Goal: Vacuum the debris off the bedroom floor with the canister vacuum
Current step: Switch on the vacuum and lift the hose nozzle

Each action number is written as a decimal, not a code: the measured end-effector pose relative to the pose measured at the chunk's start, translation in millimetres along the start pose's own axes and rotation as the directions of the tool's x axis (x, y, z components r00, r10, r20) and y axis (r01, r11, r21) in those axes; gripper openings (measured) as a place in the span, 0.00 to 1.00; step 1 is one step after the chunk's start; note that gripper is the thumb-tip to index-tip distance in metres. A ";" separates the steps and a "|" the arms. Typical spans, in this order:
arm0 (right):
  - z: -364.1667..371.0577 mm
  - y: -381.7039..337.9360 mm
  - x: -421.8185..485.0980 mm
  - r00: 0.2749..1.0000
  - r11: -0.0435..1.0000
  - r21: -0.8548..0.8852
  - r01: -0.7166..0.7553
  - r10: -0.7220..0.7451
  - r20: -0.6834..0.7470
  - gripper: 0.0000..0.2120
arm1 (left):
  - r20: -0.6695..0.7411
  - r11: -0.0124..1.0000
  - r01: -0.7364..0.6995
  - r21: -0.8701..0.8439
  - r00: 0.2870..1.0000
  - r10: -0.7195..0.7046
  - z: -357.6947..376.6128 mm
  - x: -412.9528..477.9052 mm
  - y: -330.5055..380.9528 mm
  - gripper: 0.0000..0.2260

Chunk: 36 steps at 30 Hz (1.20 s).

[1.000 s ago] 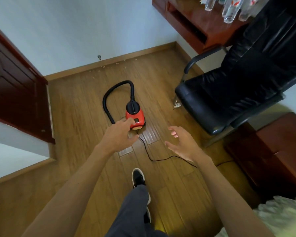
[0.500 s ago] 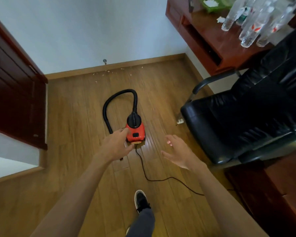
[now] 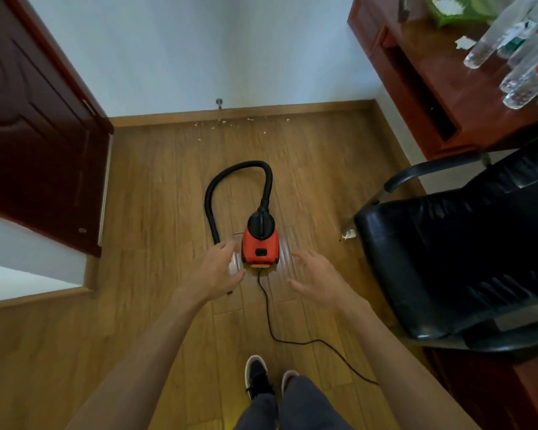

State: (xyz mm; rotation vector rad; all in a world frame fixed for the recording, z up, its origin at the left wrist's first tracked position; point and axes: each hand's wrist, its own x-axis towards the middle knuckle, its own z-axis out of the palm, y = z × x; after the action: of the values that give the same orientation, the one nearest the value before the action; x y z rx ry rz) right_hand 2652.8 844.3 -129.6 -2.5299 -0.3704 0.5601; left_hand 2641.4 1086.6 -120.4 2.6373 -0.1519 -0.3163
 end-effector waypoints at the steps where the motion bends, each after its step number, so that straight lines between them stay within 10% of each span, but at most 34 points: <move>1: 2.4 -0.4 7.0 1.000 1.000 0.000 0.010 -0.010 0.009 0.24 | -0.002 1.000 0.009 -0.008 1.000 -0.009 2.3 2.2 -4.7 0.19; 36: 163.0 56.8 365.3 0.921 0.968 -0.212 0.133 -0.041 0.388 0.25 | 0.304 0.973 0.221 -0.067 0.933 -0.191 122.6 234.7 -279.2 0.17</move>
State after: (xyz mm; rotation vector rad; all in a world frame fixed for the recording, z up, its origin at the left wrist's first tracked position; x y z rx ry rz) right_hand 2907.2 999.2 -402.5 -2.6007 -0.7265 1.0329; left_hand 2852.3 1239.7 -403.5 2.4953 0.0448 -0.7719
